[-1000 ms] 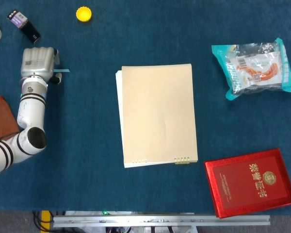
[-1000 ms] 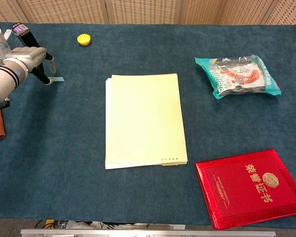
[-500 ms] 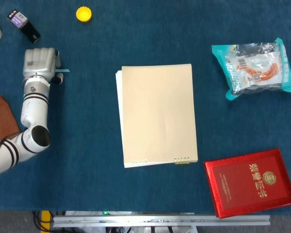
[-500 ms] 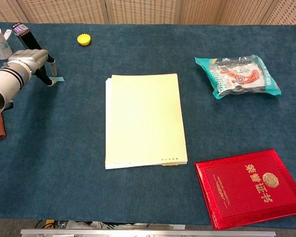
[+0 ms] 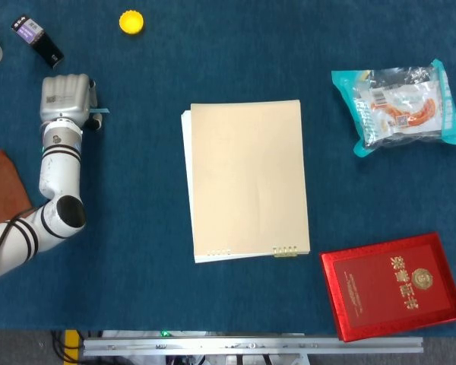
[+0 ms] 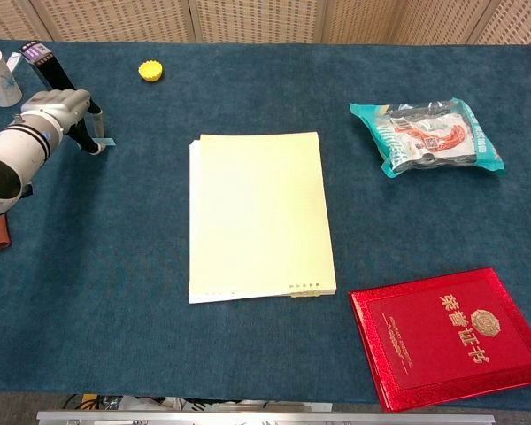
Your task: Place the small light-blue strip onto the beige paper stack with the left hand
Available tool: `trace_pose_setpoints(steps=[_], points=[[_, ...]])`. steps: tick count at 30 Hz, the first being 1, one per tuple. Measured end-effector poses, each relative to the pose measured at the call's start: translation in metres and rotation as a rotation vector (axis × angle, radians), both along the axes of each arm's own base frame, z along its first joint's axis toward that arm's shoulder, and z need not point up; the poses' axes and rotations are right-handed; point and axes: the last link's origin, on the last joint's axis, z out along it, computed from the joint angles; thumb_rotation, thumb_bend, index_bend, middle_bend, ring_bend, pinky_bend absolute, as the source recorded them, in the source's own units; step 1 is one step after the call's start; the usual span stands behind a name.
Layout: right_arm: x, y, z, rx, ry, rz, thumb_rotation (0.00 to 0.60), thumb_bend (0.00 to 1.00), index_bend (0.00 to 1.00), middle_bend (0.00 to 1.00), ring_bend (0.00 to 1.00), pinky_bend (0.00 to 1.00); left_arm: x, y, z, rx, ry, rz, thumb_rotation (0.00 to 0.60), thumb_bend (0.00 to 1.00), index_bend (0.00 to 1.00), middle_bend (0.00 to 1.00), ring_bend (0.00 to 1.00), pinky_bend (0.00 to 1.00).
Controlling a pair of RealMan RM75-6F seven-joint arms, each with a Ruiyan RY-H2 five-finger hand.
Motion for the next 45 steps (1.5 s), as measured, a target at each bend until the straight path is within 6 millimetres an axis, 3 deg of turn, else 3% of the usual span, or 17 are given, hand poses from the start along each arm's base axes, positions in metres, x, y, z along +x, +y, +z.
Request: trace_pose_setpoints(steps=[18,34,45], points=[[-0.002,0.003,0.003,-0.012,-0.002,-0.006,0.600,0.34,0.46,0.41,0.41,0.37,-0.002,0.002,-0.002,0.010,0.010,0.010,0.600,0.32,0.54,1.00,1.00,1.00],[-0.002,0.004,0.004,-0.015,-0.002,-0.008,0.600,0.34,0.46,0.41,0.41,0.37,-0.003,0.003,-0.005,0.010,0.007,0.012,0.600,0.42,0.57,1.00,1.00,1.00],[-0.003,0.002,0.001,-0.005,-0.011,-0.004,0.600,0.34,0.46,0.41,0.41,0.37,0.018,-0.002,0.013,-0.020,-0.033,-0.058,0.600,0.42,0.58,1.00,1.00,1.00]])
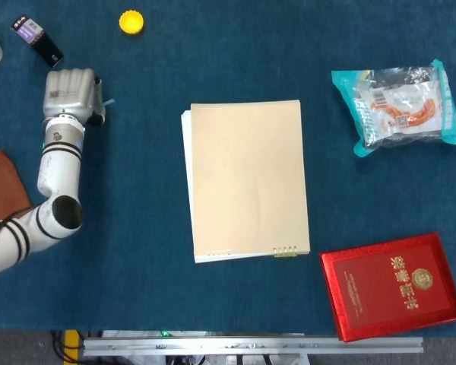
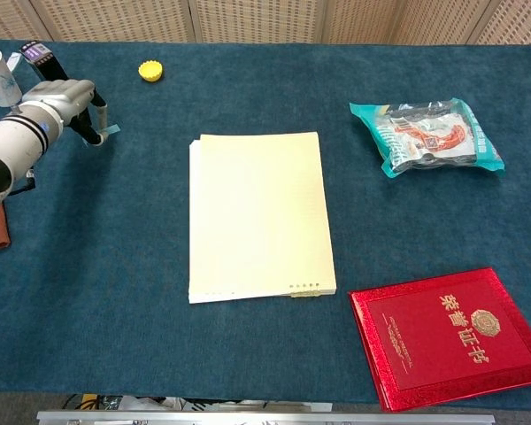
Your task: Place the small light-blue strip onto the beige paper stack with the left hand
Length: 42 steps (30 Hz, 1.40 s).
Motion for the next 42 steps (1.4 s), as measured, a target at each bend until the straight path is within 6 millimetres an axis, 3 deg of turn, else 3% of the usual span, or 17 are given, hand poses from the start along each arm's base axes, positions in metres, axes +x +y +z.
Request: trace_pose_setpoints(steps=[8,15,22,26,33,42], points=[[0.002,-0.004,-0.005,0.014,-0.004,0.011,0.600,0.34,0.46,0.41,0.41,0.37,0.039,-0.027,0.019,-0.135,-0.097,-0.079,0.600,0.42,0.58,1.00,1.00,1.00],[0.004,-0.004,-0.007,0.018,-0.008,0.020,0.600,0.34,0.46,0.41,0.41,0.37,0.076,-0.056,0.021,-0.268,-0.225,-0.117,0.600,0.42,0.58,1.00,1.00,1.00],[0.005,-0.001,-0.005,0.013,-0.011,0.022,0.600,0.34,0.46,0.41,0.41,0.37,0.101,-0.069,0.004,-0.370,-0.376,-0.091,0.600,0.42,0.57,1.00,1.00,1.00],[0.005,0.002,-0.003,0.005,-0.010,0.018,0.600,0.34,0.46,0.41,0.41,0.37,0.113,-0.073,-0.010,-0.405,-0.435,-0.078,0.600,0.42,0.57,1.00,1.00,0.93],[0.005,0.004,-0.002,0.001,-0.007,0.016,0.600,0.34,0.46,0.41,0.41,0.37,0.122,-0.078,-0.031,-0.450,-0.545,-0.010,0.600,0.43,0.59,1.00,1.00,0.79],[0.003,0.009,0.000,-0.011,-0.002,0.003,0.600,0.34,0.46,0.41,0.41,0.37,0.124,-0.079,-0.060,-0.486,-0.650,0.085,0.600,0.43,0.59,0.98,0.98,0.77]])
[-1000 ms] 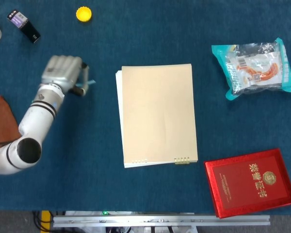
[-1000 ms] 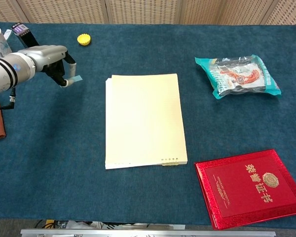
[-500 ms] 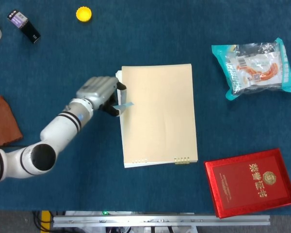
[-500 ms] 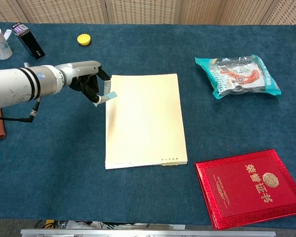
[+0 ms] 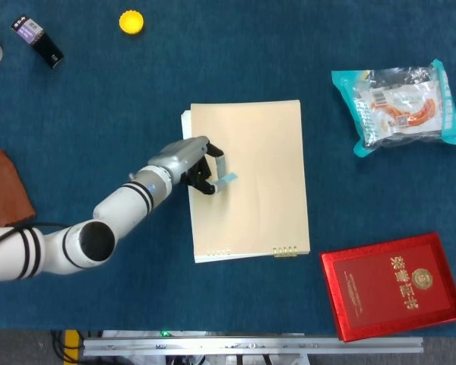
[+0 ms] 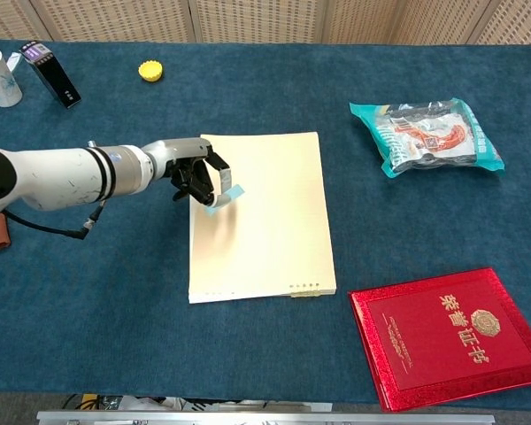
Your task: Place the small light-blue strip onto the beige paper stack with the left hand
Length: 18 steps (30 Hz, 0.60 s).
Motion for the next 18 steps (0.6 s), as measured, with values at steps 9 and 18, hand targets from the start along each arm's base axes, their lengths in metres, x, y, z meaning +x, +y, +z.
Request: trace_pose_setpoints(steps=[9,18], points=[[-0.002,0.006,0.005,-0.018,0.004,-0.012,0.600,0.34,0.46,0.41,0.41,0.37,0.006,0.001,-0.023,0.029,-0.065,0.028,0.600,0.42,0.58,0.98,0.98,0.76],[-0.004,0.007,0.007,-0.020,0.000,-0.012,0.600,0.34,0.46,0.41,0.41,0.37,0.002,0.002,-0.034,0.069,-0.047,0.007,0.600,0.42,0.55,0.94,0.95,0.74]])
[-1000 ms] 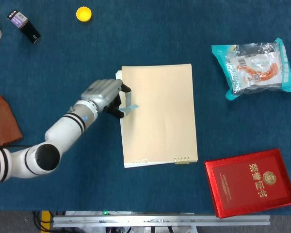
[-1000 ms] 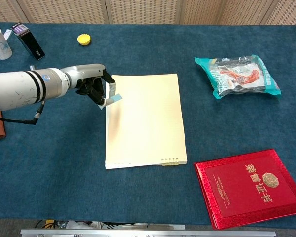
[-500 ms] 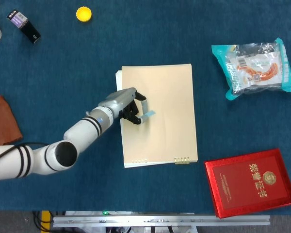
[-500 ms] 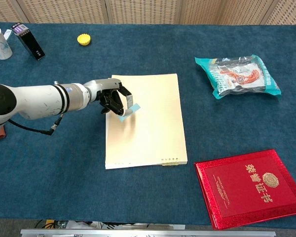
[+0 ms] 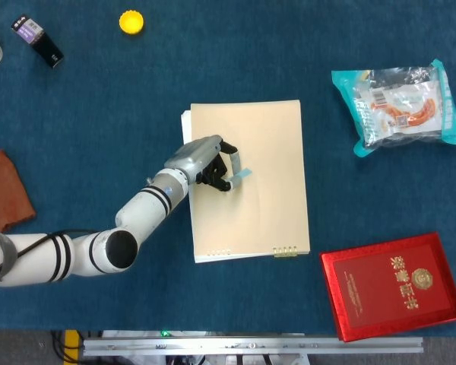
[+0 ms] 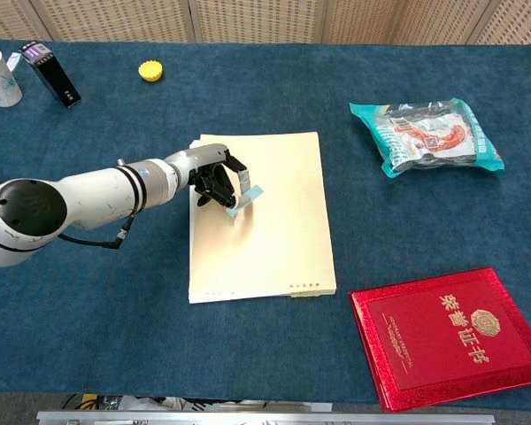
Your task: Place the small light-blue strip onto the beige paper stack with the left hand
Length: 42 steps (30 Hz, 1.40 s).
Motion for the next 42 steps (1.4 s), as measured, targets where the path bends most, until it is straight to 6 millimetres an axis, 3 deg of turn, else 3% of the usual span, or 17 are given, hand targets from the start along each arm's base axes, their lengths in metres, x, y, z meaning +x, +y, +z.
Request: trace_pose_setpoints(steps=[15,23,26,32,34,35,37,39,42], points=[[-0.001,0.001,0.001,0.006,-0.002,0.004,0.600,0.34,0.46,0.41,0.43,0.37,-0.005,0.004,0.003,0.062,0.066,-0.095,0.600,0.42,0.42,0.88,0.90,0.72],[0.000,0.001,0.001,0.006,-0.005,0.015,0.600,0.34,0.46,0.41,0.43,0.37,-0.005,0.006,0.024,0.156,0.116,-0.212,0.600,0.42,0.33,0.84,0.84,0.71],[0.000,0.001,0.001,0.008,-0.004,0.015,0.600,0.34,0.46,0.41,0.43,0.37,-0.006,0.005,0.033,0.204,0.154,-0.288,0.600,0.42,0.33,0.82,0.81,0.70],[0.000,-0.001,-0.001,0.015,-0.009,0.018,0.600,0.34,0.46,0.41,0.43,0.37,-0.008,-0.008,0.049,0.209,0.195,-0.412,0.588,0.45,0.46,0.81,0.80,0.70],[0.000,-0.002,-0.001,0.017,-0.008,0.019,0.600,0.34,0.46,0.41,0.43,0.37,-0.011,-0.013,0.054,0.181,0.212,-0.444,0.417,0.59,0.47,0.81,0.80,0.70],[0.000,-0.002,-0.002,0.017,-0.008,0.019,0.600,0.34,0.46,0.41,0.43,0.37,-0.013,-0.016,0.055,0.159,0.223,-0.464,0.395,0.60,0.46,0.80,0.79,0.70],[0.000,-0.002,-0.003,0.019,-0.009,0.019,0.600,0.34,0.46,0.41,0.43,0.37,-0.016,-0.023,0.056,0.125,0.235,-0.486,0.135,0.72,0.43,0.80,0.79,0.70],[0.000,-0.003,-0.003,0.021,-0.010,0.020,0.600,0.34,0.46,0.41,0.43,0.37,-0.017,-0.028,0.056,0.101,0.238,-0.498,0.030,0.75,0.38,0.79,0.79,0.70],[0.000,-0.003,-0.005,0.026,-0.010,0.018,0.600,0.34,0.46,0.41,0.43,0.37,-0.017,-0.031,0.053,0.096,0.228,-0.495,0.000,0.77,0.32,0.79,0.79,0.70]])
